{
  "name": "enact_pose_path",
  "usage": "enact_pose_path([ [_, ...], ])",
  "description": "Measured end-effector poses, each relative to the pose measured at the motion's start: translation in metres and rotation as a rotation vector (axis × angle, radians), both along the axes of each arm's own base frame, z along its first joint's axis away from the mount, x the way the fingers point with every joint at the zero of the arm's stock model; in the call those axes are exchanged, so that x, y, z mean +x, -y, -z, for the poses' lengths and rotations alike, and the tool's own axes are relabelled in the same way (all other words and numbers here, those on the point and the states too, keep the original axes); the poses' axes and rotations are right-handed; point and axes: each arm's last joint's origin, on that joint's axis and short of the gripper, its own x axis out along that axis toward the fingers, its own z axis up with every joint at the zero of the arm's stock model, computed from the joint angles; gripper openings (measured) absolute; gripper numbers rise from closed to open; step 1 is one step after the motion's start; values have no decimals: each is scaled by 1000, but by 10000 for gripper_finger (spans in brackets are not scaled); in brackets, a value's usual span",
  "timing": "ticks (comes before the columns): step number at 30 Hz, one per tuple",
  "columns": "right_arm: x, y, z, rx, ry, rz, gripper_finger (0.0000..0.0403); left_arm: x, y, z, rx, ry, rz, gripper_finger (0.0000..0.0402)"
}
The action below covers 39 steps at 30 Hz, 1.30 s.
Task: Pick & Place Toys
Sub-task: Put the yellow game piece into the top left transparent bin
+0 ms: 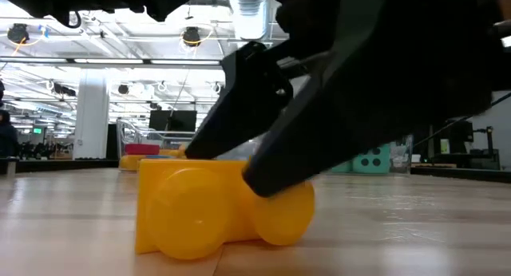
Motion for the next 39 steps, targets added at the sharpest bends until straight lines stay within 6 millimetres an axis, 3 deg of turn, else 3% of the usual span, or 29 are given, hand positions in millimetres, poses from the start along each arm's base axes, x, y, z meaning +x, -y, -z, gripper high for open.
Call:
enact_pose_path([
  [25,0,10,3,-86,-32,-36,366,0,0,0,0,0,0,310],
  [39,0,9,3,-58,-42,-72,272,0,0,0,0,0,0,310],
])
